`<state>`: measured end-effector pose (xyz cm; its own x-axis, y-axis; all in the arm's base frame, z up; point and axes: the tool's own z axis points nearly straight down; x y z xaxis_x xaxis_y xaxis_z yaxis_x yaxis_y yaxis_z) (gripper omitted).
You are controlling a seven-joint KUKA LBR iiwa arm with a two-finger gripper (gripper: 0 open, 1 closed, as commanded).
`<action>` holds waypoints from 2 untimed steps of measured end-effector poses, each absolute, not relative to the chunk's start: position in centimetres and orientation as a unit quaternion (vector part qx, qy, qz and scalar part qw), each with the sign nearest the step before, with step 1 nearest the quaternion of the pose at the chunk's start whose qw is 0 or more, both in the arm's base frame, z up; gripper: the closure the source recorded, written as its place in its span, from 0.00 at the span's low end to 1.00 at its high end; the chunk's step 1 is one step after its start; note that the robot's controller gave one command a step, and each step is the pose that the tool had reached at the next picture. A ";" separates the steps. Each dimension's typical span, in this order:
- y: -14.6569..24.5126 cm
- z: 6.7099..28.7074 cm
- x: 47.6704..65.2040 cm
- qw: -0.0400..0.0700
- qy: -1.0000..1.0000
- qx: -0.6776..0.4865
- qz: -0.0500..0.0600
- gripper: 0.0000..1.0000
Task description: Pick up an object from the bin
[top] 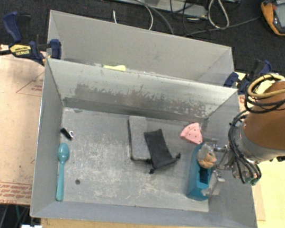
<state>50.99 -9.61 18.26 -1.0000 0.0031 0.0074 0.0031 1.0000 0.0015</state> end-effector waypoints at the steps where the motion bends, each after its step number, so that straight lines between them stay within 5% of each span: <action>1: -9.6 18.7 51.2 0.000 -1.000 0.000 0.000 0.00; 2: -5.5 18.2 49.7 0.001 -1.000 -0.009 -0.001 0.00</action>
Offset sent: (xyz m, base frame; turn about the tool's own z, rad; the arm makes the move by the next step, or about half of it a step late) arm -0.0146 0.0456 -0.0005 0.0162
